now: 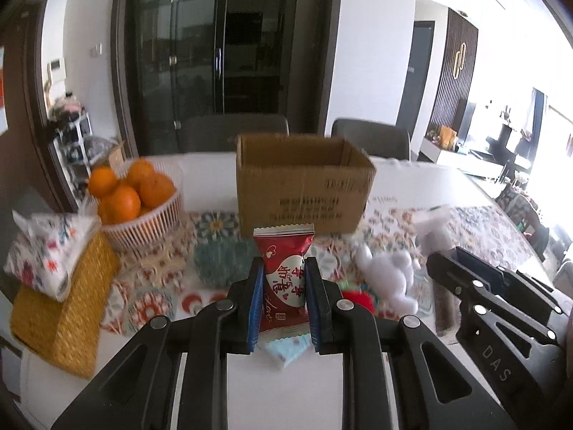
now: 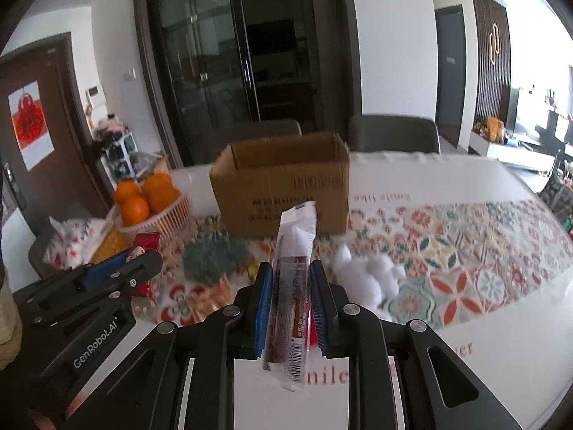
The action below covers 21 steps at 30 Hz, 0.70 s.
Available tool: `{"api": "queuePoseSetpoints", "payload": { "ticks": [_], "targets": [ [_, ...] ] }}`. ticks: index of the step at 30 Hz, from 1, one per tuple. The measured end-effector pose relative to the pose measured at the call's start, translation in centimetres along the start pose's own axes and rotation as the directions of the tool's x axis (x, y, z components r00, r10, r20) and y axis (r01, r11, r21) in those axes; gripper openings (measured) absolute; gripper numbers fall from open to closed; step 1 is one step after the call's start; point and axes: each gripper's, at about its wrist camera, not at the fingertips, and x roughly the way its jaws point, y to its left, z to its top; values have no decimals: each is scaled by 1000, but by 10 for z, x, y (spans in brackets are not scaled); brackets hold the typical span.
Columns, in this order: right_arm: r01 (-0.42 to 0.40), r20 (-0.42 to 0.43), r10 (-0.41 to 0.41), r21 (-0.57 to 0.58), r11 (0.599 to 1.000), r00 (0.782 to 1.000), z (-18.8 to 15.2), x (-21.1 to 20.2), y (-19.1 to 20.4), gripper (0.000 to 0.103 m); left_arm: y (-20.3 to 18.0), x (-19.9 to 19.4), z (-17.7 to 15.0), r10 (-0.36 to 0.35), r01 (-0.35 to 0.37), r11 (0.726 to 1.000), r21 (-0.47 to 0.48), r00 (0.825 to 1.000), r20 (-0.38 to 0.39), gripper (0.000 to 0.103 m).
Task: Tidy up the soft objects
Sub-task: 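Lift the red packet with the left tool while the right tool lifts the snack tube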
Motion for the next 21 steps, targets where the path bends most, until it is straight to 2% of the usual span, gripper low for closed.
{"api": "queuePoseSetpoints", "payload": {
  "ticks": [4, 5, 9, 13, 17, 21],
  "targets": [
    [-10, 42, 10, -4, 1000, 999, 17, -3, 0, 19, -1, -3, 15, 2, -3, 1000, 1, 999, 36, 22],
    [-8, 42, 8, -9, 1000, 999, 20, -1, 0, 15, -1, -1, 18, 9, -9, 1000, 5, 999, 37, 22],
    [-20, 22, 20, -2, 1000, 1000, 20, 9, -3, 14, -1, 2, 16, 22, -22, 1000, 8, 999, 30, 22],
    [-47, -43, 48, 27, 999, 998, 10, 20, -13, 14, -2, 9, -2, 30, -30, 1000, 2, 999, -12, 22],
    [-21, -92, 21, 7, 1000, 996, -6, 27, -19, 14, -4, 16, -23, 21, -21, 1000, 3, 998, -64, 22],
    [-4, -140, 11, 49, 999, 990, -27, 31, -26, 17, -4, 24, -40, 14, -14, 1000, 1, 994, -109, 22]
  ]
}}
